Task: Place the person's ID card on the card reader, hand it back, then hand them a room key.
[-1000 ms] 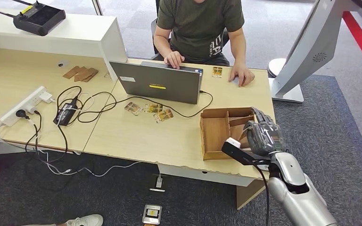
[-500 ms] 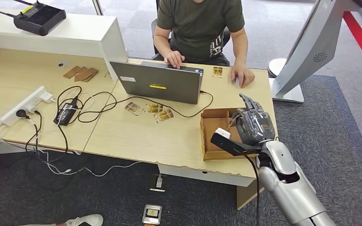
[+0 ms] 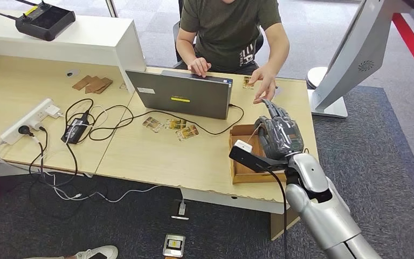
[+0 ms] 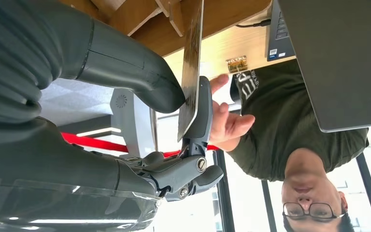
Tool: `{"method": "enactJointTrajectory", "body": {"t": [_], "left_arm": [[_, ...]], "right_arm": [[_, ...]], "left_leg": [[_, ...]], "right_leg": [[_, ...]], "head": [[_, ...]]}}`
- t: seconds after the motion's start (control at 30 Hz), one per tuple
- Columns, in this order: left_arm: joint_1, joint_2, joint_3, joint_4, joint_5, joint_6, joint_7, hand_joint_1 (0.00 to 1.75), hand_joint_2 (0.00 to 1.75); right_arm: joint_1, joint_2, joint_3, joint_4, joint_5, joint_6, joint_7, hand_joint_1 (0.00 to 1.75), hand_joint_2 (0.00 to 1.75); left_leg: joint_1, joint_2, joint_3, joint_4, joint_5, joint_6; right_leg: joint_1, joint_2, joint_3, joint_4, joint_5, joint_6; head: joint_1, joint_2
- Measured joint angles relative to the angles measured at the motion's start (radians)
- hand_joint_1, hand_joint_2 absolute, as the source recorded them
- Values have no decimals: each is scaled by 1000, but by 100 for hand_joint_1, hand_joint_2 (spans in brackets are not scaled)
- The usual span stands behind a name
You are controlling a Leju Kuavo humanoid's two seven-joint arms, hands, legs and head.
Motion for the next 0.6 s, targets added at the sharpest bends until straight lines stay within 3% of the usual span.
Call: {"method": "enactJointTrajectory", "body": {"t": [0.6], "left_arm": [[7, 0, 0, 0, 14, 0, -3, 0, 175]], "right_arm": [[-12, 20, 0, 2, 6, 14, -11, 175, 175]], "left_leg": [[0, 0, 0, 0, 0, 0]], "right_leg": [[0, 0, 0, 0, 0, 0]], "head": [[0, 0]]}}
